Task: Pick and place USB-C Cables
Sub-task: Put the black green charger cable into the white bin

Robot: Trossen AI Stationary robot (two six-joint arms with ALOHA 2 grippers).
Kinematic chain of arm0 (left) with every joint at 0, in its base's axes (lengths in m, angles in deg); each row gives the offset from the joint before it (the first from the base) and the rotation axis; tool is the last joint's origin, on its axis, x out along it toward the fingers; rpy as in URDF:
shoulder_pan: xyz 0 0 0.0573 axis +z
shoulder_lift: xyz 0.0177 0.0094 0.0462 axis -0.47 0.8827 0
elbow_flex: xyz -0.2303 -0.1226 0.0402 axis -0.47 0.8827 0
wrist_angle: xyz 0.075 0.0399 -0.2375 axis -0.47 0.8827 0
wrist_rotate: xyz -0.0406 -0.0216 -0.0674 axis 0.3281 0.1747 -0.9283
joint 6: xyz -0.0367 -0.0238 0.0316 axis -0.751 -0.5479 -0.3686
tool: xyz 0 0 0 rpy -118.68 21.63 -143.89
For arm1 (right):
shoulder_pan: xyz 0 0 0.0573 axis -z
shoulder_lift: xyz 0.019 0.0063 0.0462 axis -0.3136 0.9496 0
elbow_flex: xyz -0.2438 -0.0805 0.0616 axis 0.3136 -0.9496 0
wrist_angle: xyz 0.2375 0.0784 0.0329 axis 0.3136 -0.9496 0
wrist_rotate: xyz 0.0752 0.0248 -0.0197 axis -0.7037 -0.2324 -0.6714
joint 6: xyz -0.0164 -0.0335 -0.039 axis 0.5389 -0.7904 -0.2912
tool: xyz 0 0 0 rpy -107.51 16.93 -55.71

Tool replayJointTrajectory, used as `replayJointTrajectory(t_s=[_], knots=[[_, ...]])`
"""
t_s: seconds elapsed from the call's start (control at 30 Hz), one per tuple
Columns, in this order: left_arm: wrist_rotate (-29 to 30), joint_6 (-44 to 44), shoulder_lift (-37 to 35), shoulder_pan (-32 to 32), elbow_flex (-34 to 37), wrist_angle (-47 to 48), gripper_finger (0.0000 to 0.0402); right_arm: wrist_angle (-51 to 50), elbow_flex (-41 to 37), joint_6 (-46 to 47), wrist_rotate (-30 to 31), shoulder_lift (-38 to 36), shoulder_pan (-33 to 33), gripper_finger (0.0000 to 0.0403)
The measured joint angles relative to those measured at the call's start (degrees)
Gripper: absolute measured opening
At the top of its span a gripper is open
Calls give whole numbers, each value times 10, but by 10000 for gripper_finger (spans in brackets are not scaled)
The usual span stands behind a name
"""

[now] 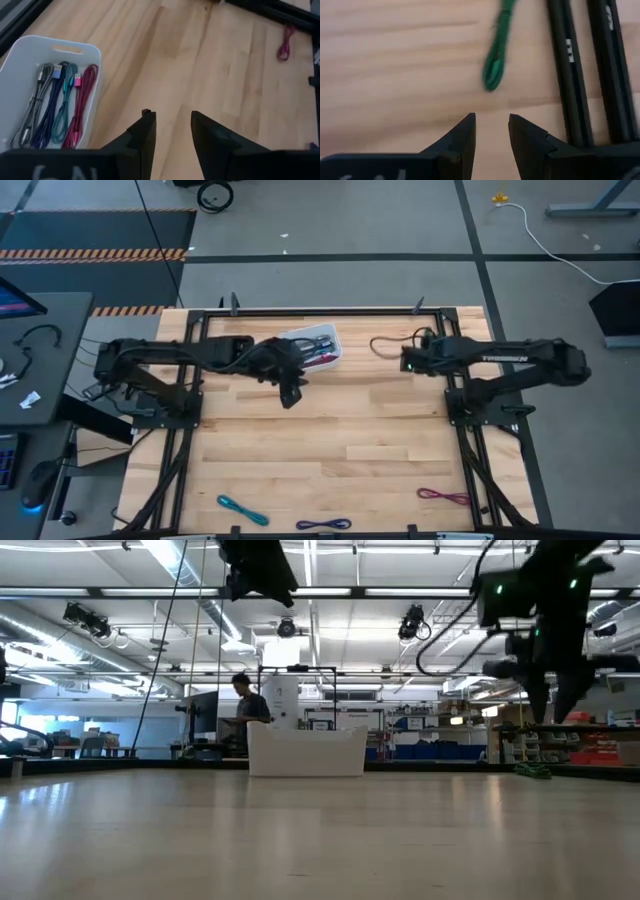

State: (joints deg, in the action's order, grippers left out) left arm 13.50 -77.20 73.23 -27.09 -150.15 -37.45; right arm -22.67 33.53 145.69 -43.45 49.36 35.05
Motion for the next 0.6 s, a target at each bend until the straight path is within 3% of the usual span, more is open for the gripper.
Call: replayJointTrajectory(t_s=[0.23,0.6], knots=[[0,-13,0,-23,0,-17,126,178,-89,-113,-32,8,166,139],[4,-50,0,-55,0,-23,125,254,-97,-268,-22,57,289,220]])
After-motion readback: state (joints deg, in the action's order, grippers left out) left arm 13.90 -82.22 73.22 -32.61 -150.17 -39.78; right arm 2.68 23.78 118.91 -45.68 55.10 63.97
